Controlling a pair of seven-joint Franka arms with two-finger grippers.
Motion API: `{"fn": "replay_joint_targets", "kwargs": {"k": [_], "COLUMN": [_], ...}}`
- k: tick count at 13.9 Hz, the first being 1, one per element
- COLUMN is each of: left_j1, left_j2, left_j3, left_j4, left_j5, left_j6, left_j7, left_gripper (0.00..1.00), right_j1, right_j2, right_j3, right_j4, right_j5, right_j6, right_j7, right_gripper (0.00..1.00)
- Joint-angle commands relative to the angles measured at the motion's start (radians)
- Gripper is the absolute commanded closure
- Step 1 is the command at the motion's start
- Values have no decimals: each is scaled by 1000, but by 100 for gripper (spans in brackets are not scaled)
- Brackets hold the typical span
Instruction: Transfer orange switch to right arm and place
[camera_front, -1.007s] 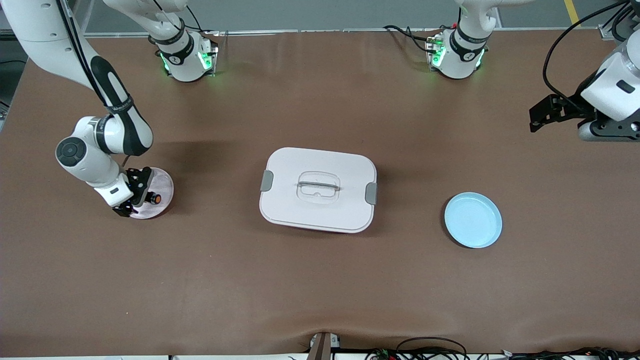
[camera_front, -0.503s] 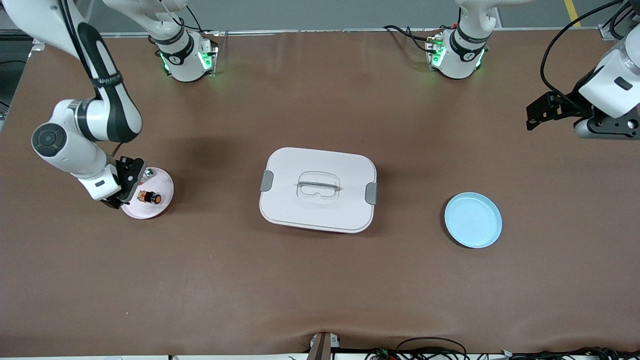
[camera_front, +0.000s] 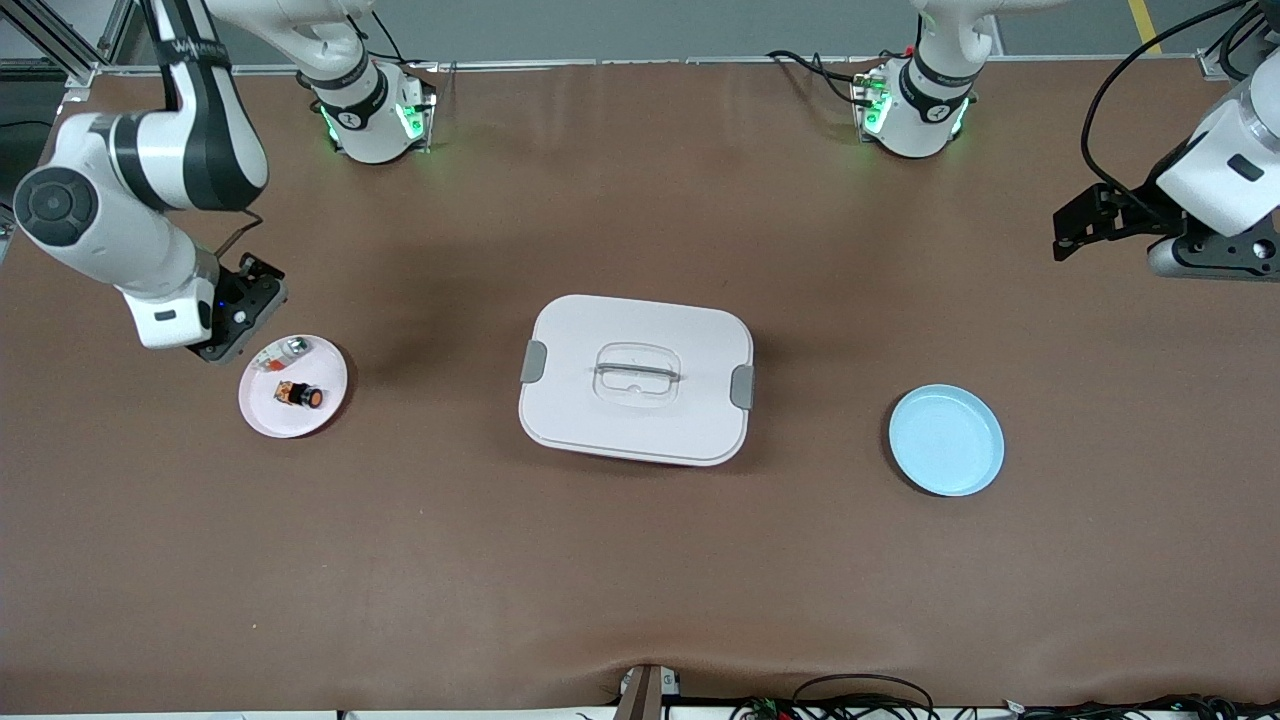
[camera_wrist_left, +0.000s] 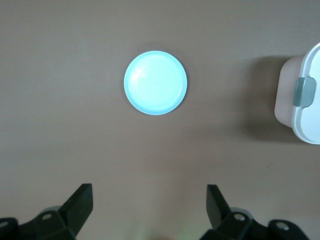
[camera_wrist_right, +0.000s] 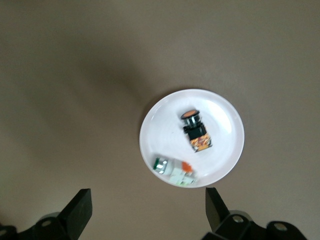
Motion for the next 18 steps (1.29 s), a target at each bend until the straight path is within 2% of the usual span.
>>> {"fn": "replay_joint_targets", "kwargs": {"k": [1,3,5,8,14,18], "left_j1": [10,10,12,12,13,12], "left_j2": [-28,-25,-26,-29,-30,-26], "left_j3": [-4,-4,-4,-4,-2,-1], "left_j4": [-27,-27,-27,-27,-24,-23], "left_j5": [-5,-3,-3,-6,-11,-11], "left_j6": [16,18,16,16,19,33], "left_j7": [28,28,28,28,28,25], "left_gripper": [0,0,0,0,0,0], "right_j1": [11,10,3,9,-30,-49], "right_j2": [-59,-99,-104,-79,16,21], "right_j3": [-3,-3,-10,-7,-12,-12], "right_j4": [5,6,52,249,601,677], "right_j5": [-7,39,47,65,65,61], "right_j6": [-54,-68,-120,-340,-485,-478], "right_j7": [168,248,341,787,744,739], "right_gripper": [0,0,0,0,0,0]}}
